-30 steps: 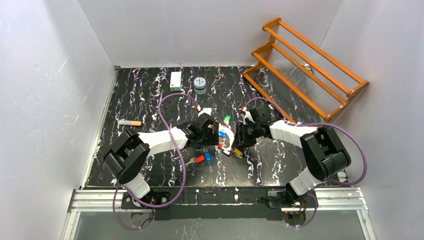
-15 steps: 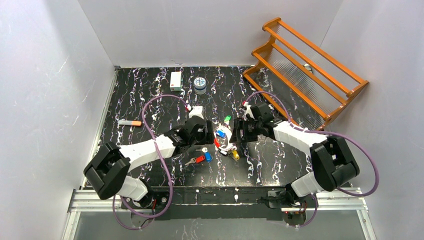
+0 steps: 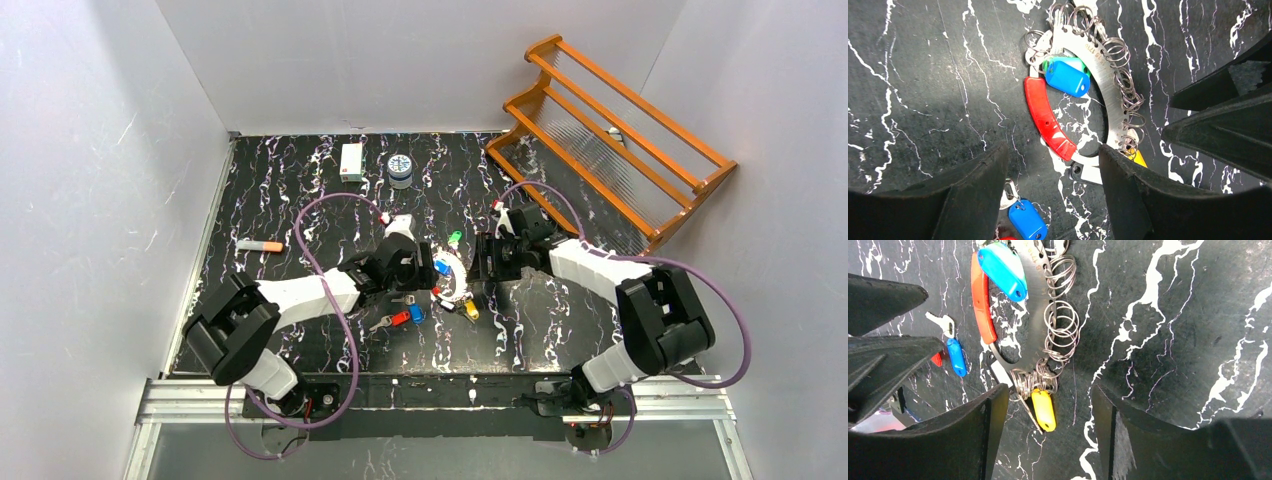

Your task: Put the keys on the keyring

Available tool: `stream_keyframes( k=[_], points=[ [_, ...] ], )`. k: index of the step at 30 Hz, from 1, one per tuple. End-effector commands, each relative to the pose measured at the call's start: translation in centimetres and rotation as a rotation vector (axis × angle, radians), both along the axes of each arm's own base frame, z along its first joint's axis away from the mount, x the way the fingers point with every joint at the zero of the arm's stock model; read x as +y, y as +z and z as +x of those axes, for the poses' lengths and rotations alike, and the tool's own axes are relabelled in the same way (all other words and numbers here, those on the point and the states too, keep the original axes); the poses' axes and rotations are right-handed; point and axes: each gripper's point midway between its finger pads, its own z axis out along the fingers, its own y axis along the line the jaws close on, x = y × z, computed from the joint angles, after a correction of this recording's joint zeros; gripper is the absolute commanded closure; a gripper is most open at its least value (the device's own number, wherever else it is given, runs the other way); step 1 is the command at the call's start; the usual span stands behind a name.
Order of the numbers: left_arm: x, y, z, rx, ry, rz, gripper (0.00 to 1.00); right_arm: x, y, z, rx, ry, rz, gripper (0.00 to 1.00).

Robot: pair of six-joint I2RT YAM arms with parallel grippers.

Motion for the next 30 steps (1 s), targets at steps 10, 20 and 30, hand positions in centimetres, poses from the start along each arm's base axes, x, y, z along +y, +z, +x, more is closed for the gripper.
stream_keyframes(
  k=[10, 20, 30],
  points=[
    [-0.4, 0.8, 0.4, 0.002, -0.002, -0.012, 0.38, 2.8, -0.9, 2.1, 0.062, 0.072, 0.113, 0.47],
    [2.6, 2.5, 0.4, -0.088, 0.055, 0.048, 0.39, 7.8, 1.2, -1.6, 0.116, 0.285, 0.311, 0.69],
    [3.7, 3.3, 0.0, -0.120, 0.048, 0.068, 0.39, 3.9, 3.4, 3.2, -0.132, 0.144, 0.141, 0.61]
  ],
)
